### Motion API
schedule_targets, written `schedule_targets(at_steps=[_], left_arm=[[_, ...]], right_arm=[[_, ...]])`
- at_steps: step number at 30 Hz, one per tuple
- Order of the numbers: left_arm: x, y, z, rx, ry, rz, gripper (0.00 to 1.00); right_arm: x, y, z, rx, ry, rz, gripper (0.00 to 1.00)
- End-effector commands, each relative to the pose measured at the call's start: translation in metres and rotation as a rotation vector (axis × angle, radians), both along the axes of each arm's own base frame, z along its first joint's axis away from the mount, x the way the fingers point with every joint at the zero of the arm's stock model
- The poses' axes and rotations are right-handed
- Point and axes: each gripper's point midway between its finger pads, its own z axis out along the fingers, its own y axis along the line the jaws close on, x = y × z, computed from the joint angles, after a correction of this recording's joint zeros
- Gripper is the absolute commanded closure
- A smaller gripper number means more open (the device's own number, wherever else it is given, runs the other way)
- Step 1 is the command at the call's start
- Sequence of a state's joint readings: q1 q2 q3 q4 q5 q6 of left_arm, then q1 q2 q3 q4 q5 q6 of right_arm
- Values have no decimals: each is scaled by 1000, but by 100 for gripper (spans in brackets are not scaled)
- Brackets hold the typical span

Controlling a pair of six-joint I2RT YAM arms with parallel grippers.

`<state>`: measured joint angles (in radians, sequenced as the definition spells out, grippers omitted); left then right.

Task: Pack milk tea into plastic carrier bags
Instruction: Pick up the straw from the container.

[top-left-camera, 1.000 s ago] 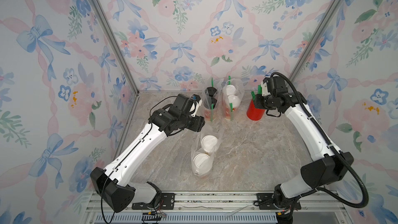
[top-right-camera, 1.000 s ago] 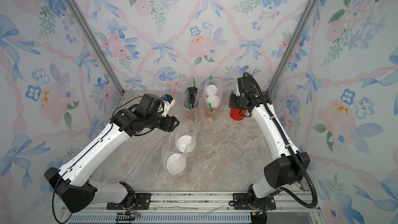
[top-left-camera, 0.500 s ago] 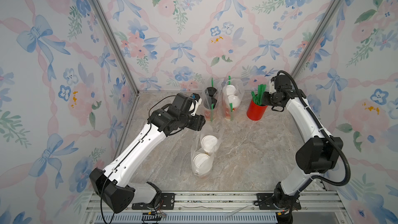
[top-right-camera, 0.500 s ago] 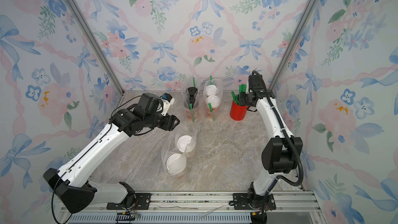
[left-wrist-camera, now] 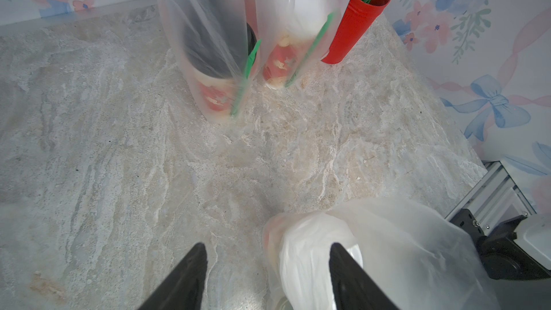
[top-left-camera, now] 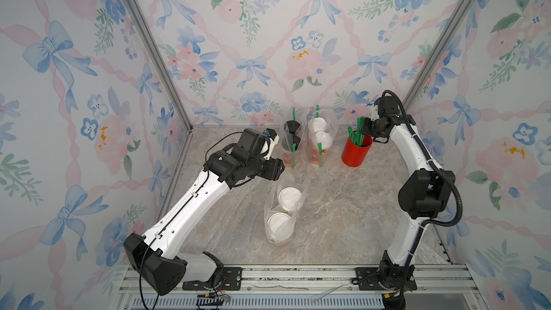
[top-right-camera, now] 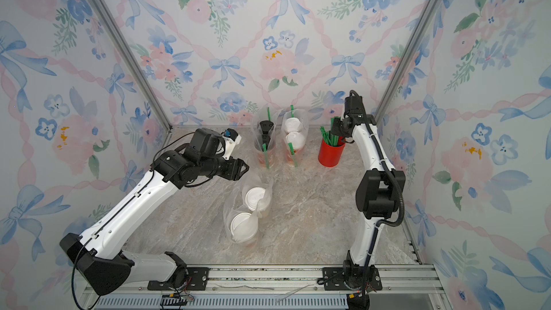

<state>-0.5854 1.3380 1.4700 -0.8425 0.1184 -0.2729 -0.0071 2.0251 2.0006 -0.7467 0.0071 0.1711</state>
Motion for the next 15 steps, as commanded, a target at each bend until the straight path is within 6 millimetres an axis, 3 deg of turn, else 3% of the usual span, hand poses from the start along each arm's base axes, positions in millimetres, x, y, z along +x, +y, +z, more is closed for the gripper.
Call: schedule_targets(at_steps=[1,15], left_arm=[[4,-2,9,-27,-7,7,34],[5,0,11,-35,-5,16,34]], right_arm=[[9,-6,-3,1,12,3,84],[33,-1,-17,21,23,35,81]])
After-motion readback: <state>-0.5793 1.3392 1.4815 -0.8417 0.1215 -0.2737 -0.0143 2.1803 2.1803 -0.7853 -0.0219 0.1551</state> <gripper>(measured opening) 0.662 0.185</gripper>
